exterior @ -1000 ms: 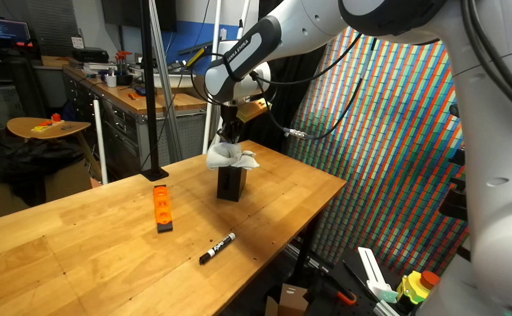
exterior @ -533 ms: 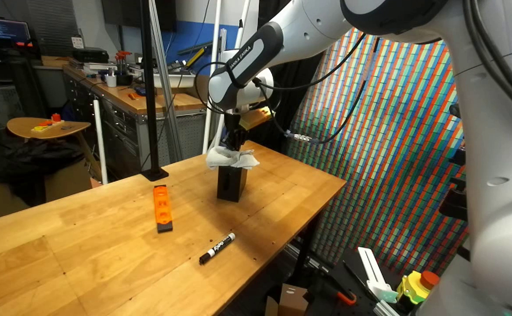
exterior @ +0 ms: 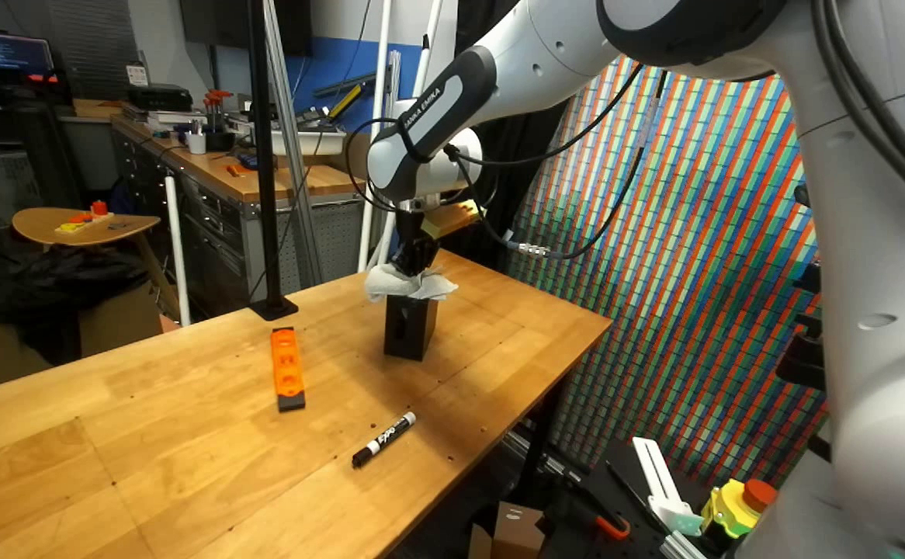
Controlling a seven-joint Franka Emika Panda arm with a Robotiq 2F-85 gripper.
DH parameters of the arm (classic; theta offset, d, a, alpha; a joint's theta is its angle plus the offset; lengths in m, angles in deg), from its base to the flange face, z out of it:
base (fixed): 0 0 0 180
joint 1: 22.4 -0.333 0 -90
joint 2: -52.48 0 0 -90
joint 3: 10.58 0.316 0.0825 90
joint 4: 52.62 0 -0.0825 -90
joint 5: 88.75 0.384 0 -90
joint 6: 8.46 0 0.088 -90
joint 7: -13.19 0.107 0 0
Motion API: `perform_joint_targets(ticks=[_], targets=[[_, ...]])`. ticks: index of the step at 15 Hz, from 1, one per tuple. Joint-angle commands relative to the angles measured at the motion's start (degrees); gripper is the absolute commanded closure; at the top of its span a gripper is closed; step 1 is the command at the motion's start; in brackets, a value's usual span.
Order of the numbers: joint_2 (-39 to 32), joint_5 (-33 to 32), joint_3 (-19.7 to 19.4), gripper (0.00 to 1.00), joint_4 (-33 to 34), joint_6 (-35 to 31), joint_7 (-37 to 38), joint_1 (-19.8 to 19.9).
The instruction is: Push the box to the right, then pick the cloth and shove it in the box
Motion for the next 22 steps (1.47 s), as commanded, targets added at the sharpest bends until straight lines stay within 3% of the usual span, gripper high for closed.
perform_joint_targets(ticks=[1,10,22], targets=[[-1.9,3.1,1.3,1.00,1.3,1.4,-2.2,1.0],[-5.7,6.5,2.3,1.00,6.7,6.0,-5.8,2.3],[-0.3,2.3,1.1,1.00,5.3,4.9,-5.0,0.0]])
